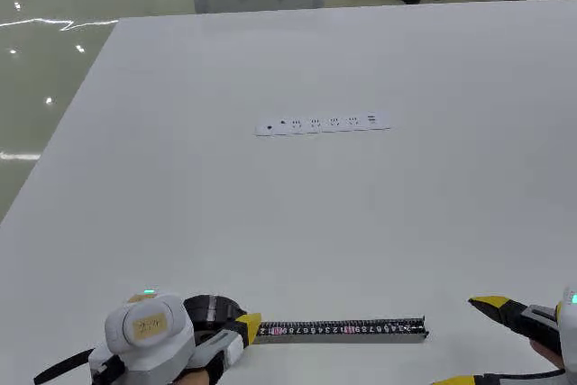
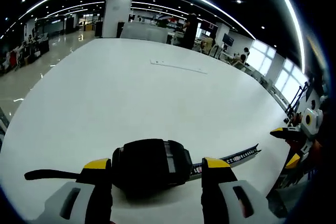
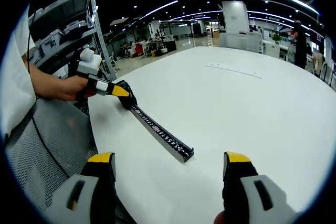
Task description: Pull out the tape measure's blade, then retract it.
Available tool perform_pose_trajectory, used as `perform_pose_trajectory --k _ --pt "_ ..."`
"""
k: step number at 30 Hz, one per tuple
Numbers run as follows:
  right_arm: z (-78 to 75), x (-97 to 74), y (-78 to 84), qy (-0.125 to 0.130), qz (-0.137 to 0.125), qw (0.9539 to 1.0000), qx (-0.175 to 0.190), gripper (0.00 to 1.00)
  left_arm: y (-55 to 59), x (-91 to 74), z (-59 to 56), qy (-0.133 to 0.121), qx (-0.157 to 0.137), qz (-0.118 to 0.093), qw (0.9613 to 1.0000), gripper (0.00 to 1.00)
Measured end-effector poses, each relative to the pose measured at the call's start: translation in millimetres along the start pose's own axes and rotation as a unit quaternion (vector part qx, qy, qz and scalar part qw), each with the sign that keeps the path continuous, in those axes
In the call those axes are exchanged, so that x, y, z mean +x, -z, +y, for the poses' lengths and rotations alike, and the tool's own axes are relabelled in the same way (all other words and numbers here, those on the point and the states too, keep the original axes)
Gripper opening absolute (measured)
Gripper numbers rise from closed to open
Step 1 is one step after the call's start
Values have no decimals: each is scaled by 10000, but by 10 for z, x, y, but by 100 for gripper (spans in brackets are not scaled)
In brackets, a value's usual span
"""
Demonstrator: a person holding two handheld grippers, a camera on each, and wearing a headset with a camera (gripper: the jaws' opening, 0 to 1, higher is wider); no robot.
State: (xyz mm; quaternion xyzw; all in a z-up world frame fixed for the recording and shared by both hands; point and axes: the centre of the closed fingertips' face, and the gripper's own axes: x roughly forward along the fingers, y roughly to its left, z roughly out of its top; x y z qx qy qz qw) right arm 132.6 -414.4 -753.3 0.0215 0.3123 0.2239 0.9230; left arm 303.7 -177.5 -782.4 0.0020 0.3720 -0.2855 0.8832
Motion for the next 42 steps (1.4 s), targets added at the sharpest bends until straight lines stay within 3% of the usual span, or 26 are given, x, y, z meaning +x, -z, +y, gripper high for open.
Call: perform_pose_trajectory --k 3,12,15,18,30,42 --pt "-7 11 24 -10 10 10000 15 85 16 9 -10 -63 178 16 9998 66" --pt "-15 39 7 -45 22 10000 -11 85 13 47 43 -189 73 -46 9998 64" --pt "-15 50 1 -71 36 10000 -57 84 35 67 34 -218 239 -14 9995 64" --pt "-17 73 -14 -93 25 9999 -62 84 23 70 52 -230 131 -34 9996 64" --pt "-21 127 5 -148 40 9998 -104 83 45 79 58 -291 244 9 9993 63" --pt "-63 240 56 -313 132 9987 -389 69 49 82 54 -242 225 25 9995 63"
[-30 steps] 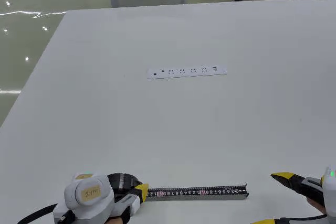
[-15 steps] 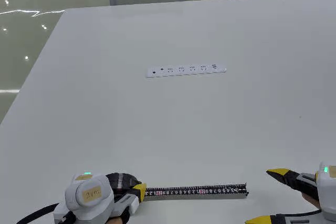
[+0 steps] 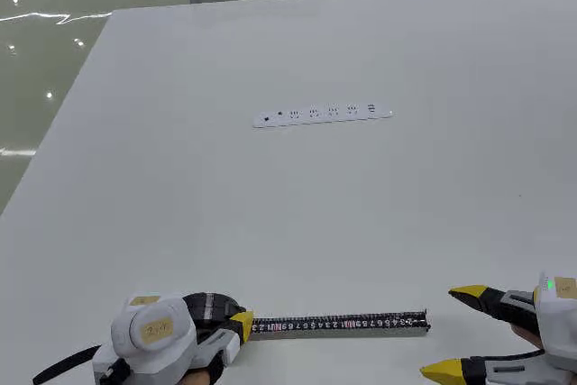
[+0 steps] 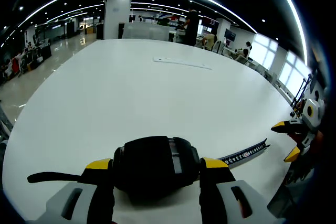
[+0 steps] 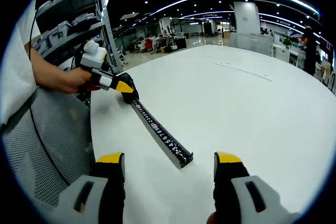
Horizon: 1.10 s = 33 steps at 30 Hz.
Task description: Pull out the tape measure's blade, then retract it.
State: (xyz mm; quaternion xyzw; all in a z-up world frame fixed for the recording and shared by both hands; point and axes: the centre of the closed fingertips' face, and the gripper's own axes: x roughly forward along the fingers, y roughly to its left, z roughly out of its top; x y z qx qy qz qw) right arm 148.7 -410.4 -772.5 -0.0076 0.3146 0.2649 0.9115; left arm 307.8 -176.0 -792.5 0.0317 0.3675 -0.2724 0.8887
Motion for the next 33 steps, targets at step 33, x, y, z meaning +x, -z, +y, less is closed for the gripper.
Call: perform_pose_trajectory --k 33 --pt "-138 332 202 -327 193 9943 -994 33 8 4 0 5 -1 28 10000 63"
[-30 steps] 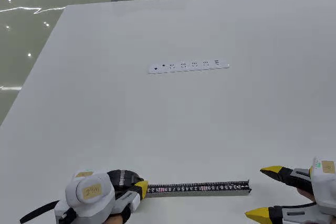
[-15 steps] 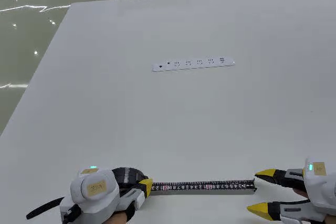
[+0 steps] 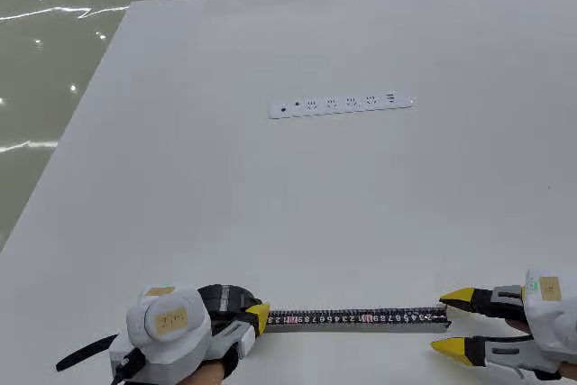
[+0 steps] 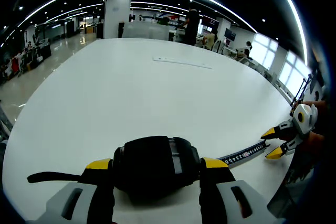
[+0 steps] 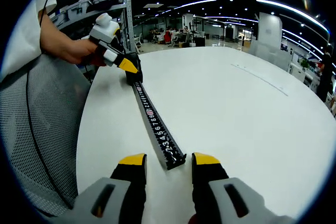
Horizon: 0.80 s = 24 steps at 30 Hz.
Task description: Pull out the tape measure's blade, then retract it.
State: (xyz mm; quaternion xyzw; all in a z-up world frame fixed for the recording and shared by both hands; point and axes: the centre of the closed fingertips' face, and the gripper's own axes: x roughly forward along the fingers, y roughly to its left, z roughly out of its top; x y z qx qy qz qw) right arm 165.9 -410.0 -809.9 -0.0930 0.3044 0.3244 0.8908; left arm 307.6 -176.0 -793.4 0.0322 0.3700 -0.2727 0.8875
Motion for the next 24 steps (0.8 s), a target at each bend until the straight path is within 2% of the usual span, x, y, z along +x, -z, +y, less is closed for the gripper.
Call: perform_pose_trajectory --k 5,9,18,21,24 --pt "-22 15 36 -34 -4 9999 -127 27 -1 0 -2 7 -5 -10 10000 63" --pt "-24 28 20 -32 -63 10000 -67 24 -2 1 -3 10 -6 -7 10000 63" --pt "-98 35 19 90 -210 9995 -205 19 -1 1 1 20 -6 -18 10000 63" --pt "-68 42 27 -8 -241 9995 -179 15 -1 -1 0 36 0 -20 10000 62" --pt "-66 41 32 -15 -264 9995 -143 15 -3 1 0 47 0 -27 10000 62"
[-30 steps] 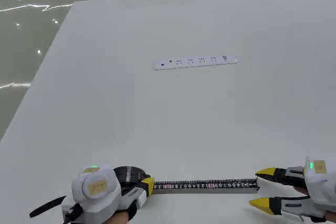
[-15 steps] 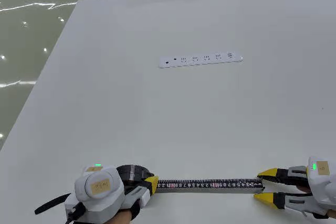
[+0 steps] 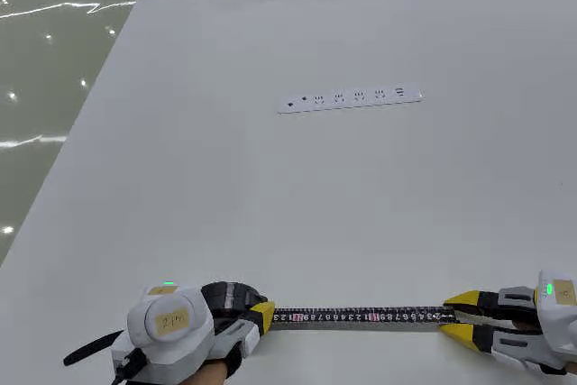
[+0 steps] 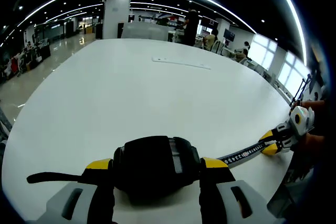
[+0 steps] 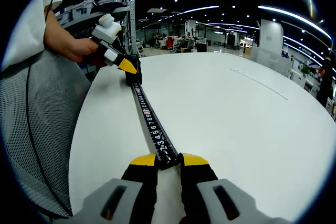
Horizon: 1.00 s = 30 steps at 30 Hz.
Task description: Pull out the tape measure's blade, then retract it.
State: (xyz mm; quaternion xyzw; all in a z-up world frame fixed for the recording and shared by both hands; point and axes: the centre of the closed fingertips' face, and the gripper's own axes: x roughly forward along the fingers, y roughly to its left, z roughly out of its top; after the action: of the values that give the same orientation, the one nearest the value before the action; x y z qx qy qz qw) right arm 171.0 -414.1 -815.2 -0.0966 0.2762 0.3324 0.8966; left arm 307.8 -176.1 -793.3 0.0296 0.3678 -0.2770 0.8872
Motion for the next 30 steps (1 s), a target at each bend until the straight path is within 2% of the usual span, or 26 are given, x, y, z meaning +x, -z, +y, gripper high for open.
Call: perform_pose_trajectory --k 8,13,30 --pt "-20 23 -17 -127 -86 9998 109 15 -2 -2 -4 10 -2 2 10000 62" --pt "-26 19 -18 -190 -47 9997 113 14 -2 -2 -8 14 -11 4 10000 62" --pt "15 10 -22 -229 -7 9997 123 13 6 11 -8 -52 -10 100 9999 64"
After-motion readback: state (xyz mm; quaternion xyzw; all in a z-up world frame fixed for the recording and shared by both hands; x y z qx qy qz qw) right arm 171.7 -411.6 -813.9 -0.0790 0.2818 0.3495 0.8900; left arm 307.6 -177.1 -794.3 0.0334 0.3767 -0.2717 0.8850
